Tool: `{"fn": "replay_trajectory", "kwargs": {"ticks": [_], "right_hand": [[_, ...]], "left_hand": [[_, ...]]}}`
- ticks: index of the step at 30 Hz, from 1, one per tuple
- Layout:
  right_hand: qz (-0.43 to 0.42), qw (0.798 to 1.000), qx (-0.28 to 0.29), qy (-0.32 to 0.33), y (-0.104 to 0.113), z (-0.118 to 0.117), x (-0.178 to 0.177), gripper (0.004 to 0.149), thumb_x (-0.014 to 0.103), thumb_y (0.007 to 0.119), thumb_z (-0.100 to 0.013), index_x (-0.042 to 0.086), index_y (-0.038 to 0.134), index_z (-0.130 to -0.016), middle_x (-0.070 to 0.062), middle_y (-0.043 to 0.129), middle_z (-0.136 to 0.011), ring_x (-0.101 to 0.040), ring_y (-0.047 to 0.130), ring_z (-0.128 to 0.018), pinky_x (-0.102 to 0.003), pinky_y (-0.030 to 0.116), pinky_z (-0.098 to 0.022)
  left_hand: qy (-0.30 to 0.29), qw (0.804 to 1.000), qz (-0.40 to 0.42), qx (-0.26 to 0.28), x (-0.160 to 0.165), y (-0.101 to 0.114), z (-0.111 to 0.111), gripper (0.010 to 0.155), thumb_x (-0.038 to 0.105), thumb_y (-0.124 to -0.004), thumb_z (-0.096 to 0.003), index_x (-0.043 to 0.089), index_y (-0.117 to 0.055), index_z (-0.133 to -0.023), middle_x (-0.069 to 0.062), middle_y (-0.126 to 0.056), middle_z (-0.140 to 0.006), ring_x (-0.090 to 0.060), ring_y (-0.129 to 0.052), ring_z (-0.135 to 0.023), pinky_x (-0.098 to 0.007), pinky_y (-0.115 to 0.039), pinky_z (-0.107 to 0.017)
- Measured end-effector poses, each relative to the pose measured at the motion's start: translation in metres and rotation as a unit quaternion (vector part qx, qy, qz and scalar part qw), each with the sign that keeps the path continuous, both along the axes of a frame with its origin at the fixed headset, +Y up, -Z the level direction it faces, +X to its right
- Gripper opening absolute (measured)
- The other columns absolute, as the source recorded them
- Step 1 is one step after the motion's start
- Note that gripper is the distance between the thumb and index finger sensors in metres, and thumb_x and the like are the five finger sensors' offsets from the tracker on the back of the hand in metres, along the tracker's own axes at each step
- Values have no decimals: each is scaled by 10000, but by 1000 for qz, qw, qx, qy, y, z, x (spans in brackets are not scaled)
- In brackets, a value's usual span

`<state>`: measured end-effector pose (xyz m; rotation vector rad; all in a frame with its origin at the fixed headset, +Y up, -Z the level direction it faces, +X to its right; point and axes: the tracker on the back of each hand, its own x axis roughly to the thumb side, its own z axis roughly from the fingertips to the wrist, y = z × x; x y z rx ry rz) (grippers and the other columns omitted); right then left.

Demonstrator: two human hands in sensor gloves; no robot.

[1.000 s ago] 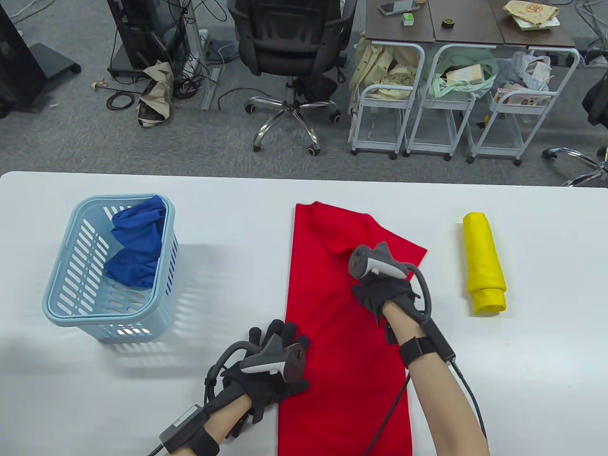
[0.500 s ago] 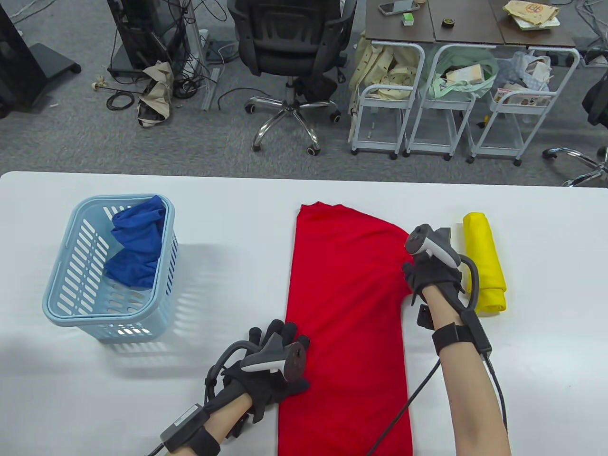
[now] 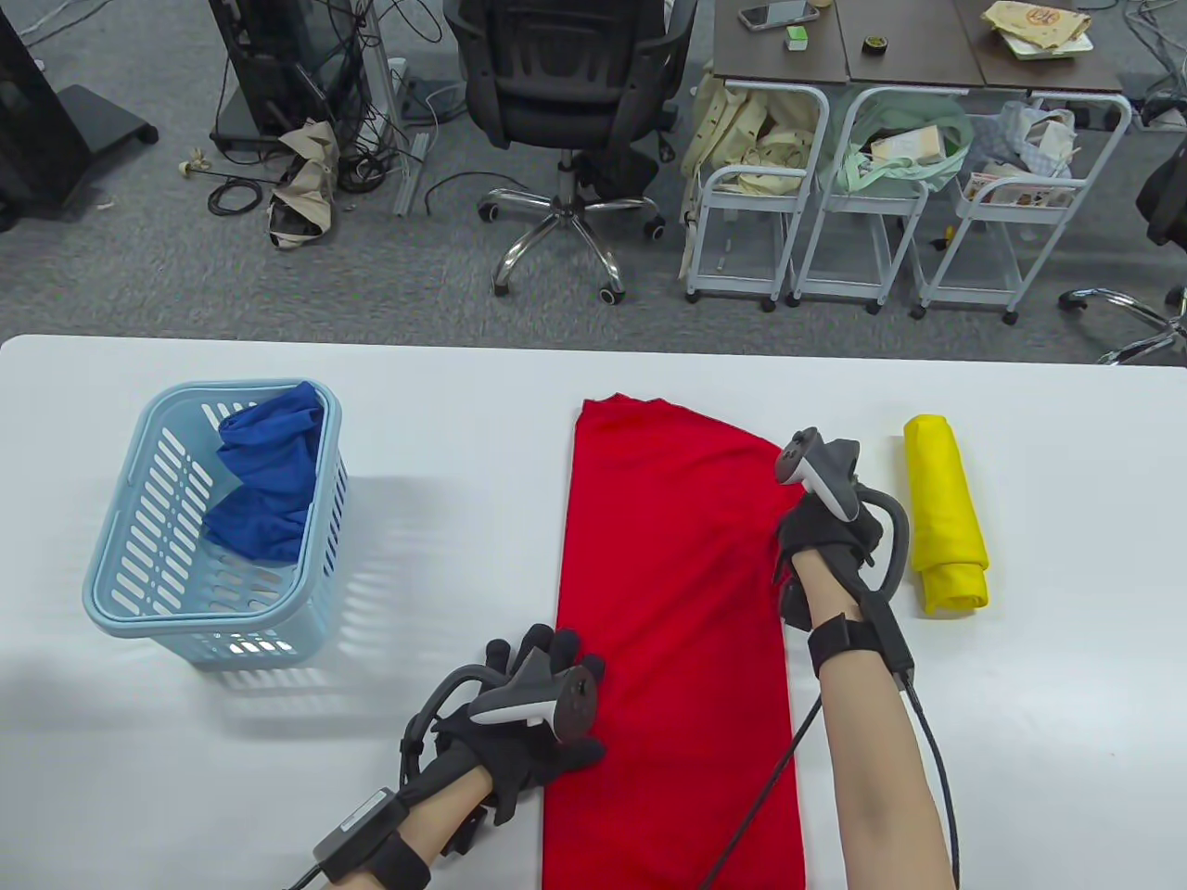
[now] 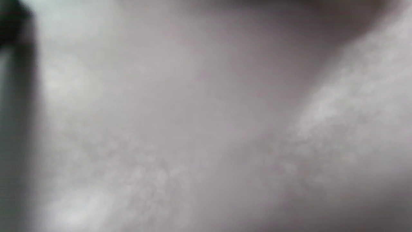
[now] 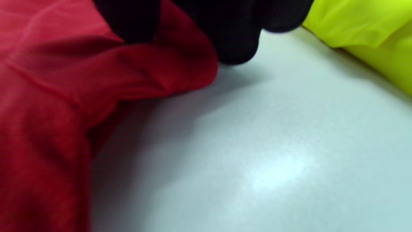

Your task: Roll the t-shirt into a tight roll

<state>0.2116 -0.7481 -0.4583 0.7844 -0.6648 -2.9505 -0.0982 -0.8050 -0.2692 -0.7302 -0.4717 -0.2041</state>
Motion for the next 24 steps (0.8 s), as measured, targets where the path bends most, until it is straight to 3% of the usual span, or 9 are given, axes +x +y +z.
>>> {"fn": "replay_trajectory", "kwargs": {"ticks": [4,7,9,12,13,15,18,21,24], "right_hand": [[-16,1000,1,-9,-1,1,3,423,382,766,-599,157,723,-954,-44,873,-805,-139,962,-598,-453,742,-592],[-111,993,27,-29,10,4,9,423,382,736,-612,145,704,-962,-46,856,-817,-136,954,-606,-454,744,-591],[-211,976,52,-11,25,8,4,425,383,728,-619,143,695,-968,-42,843,-828,-134,947,-613,-454,745,-588],[-369,924,58,80,57,19,-16,446,399,721,-616,148,700,-983,-57,840,-864,-175,952,-645,-473,732,-597],[-396,910,44,112,67,25,-24,557,473,706,-605,120,661,-1033,-100,805,-931,-203,948,-680,-483,722,-606],[-393,902,52,172,85,32,-34,551,474,634,-628,128,633,-1057,-100,774,-965,-203,939,-704,-478,716,-618],[-309,929,66,191,96,40,-42,518,436,608,-639,156,620,-1073,-104,740,-1011,-251,904,-769,-508,680,-642],[-217,953,36,208,85,45,-51,527,392,619,-627,166,598,-1103,-142,658,-1108,-362,802,-933,-558,630,-668],[-173,955,-1,240,60,52,-62,552,364,628,-619,192,537,-1135,-142,524,-1188,-430,583,-1088,-596,544,-712]], "left_hand": [[1,1000,1,0,0,0,0,817,723,-157,-409,310,293,-953,-79,355,-1019,-389,231,-998,-673,0,-704],[2,1000,3,-1,0,0,-1,818,722,-161,-410,312,290,-955,-78,353,-1020,-389,230,-999,-673,0,-704],[2,1000,3,-1,0,0,-1,818,721,-164,-412,310,288,-956,-78,351,-1020,-389,229,-999,-673,0,-704],[3,1000,4,-3,0,-1,-1,818,722,-166,-413,312,288,-956,-78,353,-1020,-389,230,-998,-674,1,-703],[3,1000,4,-3,0,-1,-1,817,722,-167,-414,312,286,-957,-76,351,-1021,-388,229,-1000,-673,0,-704],[3,1000,5,-3,0,-1,-1,817,721,-167,-415,311,286,-957,-77,352,-1021,-389,229,-999,-673,1,-704],[4,1000,5,-3,0,-1,-1,817,721,-169,-416,312,285,-959,-78,349,-1023,-391,226,-1000,-673,-1,-705],[5,1000,5,-2,0,0,-1,817,721,-171,-417,313,283,-960,-77,349,-1024,-388,225,-1003,-673,-2,-706],[5,1000,5,-2,0,0,-2,816,721,-171,-418,314,283,-960,-76,348,-1024,-388,224,-1003,-673,-3,-706]]}}
